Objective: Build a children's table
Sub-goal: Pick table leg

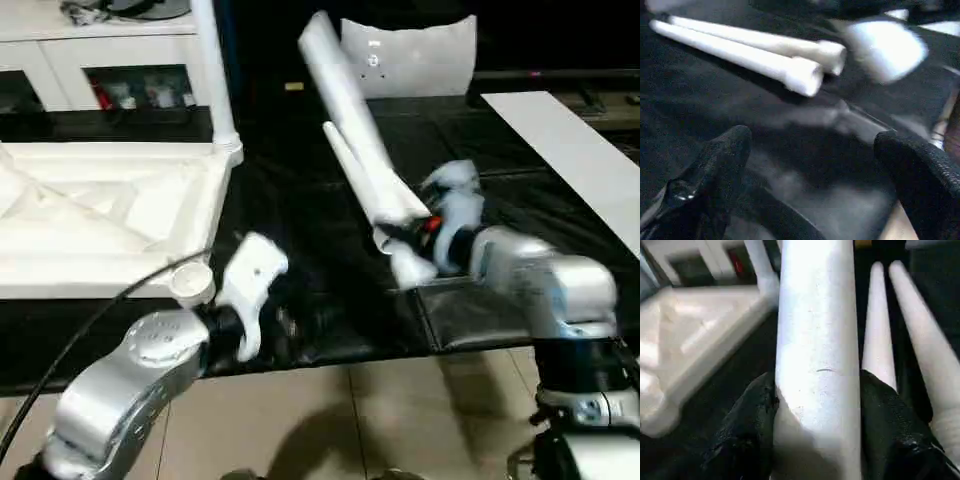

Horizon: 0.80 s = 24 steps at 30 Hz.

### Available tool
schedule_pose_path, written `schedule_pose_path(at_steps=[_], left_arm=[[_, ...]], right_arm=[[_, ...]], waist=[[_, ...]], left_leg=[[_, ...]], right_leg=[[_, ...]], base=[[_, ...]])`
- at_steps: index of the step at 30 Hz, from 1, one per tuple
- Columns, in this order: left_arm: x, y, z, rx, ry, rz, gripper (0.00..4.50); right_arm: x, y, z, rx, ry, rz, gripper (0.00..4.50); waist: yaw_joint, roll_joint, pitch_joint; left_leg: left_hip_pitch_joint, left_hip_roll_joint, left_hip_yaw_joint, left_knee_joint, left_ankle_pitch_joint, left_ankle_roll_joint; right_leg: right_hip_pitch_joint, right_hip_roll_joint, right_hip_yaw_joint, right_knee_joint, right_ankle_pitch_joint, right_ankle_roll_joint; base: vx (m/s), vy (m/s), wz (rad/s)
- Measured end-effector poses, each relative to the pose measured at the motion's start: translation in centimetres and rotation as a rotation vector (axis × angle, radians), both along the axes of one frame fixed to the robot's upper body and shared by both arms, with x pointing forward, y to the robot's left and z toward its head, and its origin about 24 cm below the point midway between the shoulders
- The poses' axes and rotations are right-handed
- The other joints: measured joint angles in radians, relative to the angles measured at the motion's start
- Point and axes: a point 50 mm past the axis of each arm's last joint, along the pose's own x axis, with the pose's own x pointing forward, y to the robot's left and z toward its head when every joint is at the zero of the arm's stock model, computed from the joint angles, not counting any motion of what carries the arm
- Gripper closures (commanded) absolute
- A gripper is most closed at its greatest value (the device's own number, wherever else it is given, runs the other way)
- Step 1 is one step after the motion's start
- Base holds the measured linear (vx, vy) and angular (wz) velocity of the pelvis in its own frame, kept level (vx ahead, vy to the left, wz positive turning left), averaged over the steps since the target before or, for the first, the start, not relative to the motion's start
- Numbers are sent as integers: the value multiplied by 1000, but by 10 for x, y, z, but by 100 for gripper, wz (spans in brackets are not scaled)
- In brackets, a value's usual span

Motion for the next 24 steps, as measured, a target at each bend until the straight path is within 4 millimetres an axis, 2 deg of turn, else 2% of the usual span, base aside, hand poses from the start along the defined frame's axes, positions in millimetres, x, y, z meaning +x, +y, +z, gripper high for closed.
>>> schedule_pose_path(at_steps=[5,8,11,17,22,24], left_arm=[[10,-7,16,-95,-49,23,0],[11,-6,20,-165,-48,28,0],[12,-5,26,-222,-53,25,0],[10,-4,32,-322,-23,10,0],[8,-2,46,-468,-29,-11,0],[11,-2,56,-515,-54,-7,0]], right_arm=[[-15,19,11,173,-70,117,260],[-18,20,14,295,-70,162,260],[-24,19,18,387,-68,201,260],[-27,17,23,422,-79,226,260],[-27,18,23,433,-77,240,260],[-29,18,22,378,-82,240,260]], waist=[[-4,8,1],[-2,14,3],[1,15,3],[2,15,3],[3,15,3],[7,15,3]], left_leg=[[0,0,0,-1,0,0],[0,0,0,-3,0,0],[-1,0,0,-5,0,-1],[-2,0,0,-7,1,-1],[-2,-1,1,-9,1,-1],[-3,-1,1,-9,1,-2]], right_leg=[[0,0,0,-1,0,0],[0,0,0,-2,0,0],[0,0,-1,-3,0,0],[0,0,-1,-8,1,0],[0,0,-1,-9,1,0],[0,0,-1,-9,1,0]], base=[[0,0,0],[0,0,0],[0,0,0],[0,0,0],[0,0,0],[0,0,0]])
